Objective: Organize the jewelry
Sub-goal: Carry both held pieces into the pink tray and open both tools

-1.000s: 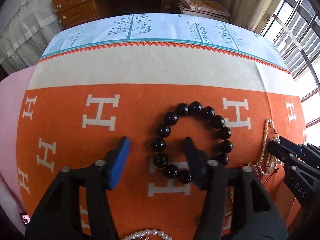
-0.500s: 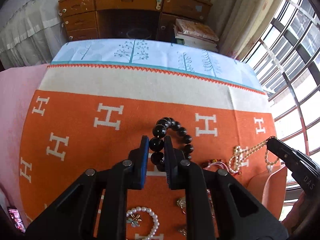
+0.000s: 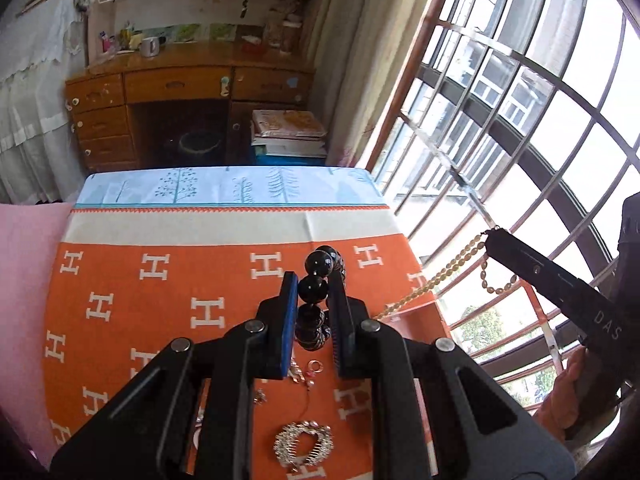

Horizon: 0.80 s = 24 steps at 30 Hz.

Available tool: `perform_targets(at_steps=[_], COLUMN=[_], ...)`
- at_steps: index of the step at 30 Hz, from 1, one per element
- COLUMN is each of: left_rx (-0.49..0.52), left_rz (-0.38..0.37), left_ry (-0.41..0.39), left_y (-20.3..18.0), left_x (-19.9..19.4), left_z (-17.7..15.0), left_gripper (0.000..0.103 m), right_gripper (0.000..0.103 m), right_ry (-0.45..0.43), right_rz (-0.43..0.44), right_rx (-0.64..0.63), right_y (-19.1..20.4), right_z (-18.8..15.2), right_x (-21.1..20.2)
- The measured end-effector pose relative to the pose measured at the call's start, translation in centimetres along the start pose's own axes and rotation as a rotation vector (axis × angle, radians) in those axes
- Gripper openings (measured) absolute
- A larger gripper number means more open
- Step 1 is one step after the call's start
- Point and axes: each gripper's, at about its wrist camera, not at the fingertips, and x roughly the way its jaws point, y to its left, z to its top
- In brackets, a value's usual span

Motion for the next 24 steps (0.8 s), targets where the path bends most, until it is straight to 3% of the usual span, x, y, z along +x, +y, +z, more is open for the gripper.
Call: perform_targets(at_steps=[6,12,16,24], left_rx=[0.111,0.183,0.192,0.229], left_rz=[-0.106,-0.161,-0.171,-0.073], left_ry=[0.024,0.097,0.147,0.193], left_y=[-7.5,-12.7,-13.8,-12.8], left_x=[-0.5,2.9,6.2,12.4], left_z=[-2.9,-6.6,-9.5,-13.2], left_gripper=[0.012,0.012,0.012,0.013], right_gripper=[0.004,0.004,0.004,0.004], right_ry=[-0.056,0.004,0.073,0.202], right_rz=[0.001,-0.045,-0.078,-0.156], right_rx=[-0.002,0.020,0.072,0.191], right_y=[-1.5,-4.7,-8.0,-14.8], right_z=[-2.3,-7.4,-11.8,-20.1], right_x=[-8.1,-12.0,-10.9,-6.0])
